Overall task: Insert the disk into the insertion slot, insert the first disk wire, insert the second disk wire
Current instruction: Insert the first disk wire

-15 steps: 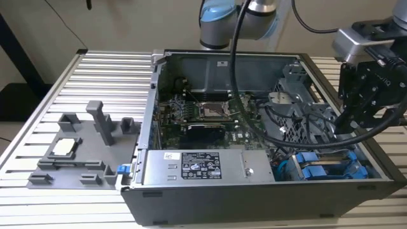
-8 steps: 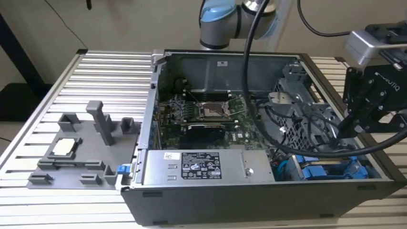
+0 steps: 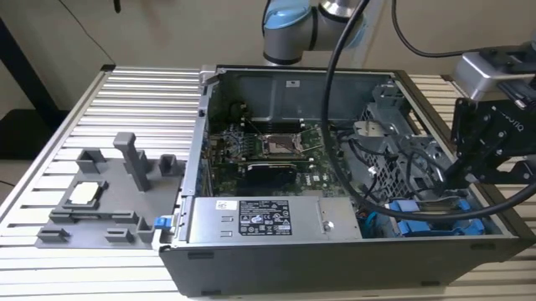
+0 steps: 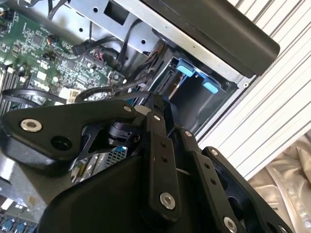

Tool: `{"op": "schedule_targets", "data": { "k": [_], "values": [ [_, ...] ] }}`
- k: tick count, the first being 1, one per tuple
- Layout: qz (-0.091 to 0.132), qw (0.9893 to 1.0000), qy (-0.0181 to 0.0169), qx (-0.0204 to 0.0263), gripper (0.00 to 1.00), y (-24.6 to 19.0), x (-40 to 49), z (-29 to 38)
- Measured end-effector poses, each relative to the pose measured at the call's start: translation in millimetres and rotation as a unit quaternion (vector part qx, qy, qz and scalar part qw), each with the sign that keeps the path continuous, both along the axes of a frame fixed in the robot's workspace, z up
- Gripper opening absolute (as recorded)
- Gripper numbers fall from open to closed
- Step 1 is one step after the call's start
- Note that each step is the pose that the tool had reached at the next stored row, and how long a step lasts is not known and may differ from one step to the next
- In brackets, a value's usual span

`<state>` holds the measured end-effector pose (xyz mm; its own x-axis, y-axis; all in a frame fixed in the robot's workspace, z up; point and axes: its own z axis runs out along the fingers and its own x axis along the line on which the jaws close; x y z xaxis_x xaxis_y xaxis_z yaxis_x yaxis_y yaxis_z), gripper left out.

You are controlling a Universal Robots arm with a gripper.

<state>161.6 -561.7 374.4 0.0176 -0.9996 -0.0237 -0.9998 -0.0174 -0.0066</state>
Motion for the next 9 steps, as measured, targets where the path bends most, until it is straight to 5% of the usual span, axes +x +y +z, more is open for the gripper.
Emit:
{"op": "schedule_targets", "data": {
  "k": [6, 9],
  "values": [
    [-0.002, 0.9999, 0.0006, 0.0132, 0.19, -0.1, 1.2, -5.9],
    [-0.003, 0.9999, 0.007, 0.0132, 0.19, -0.3, 7.1, -7.8]
  ]
}}
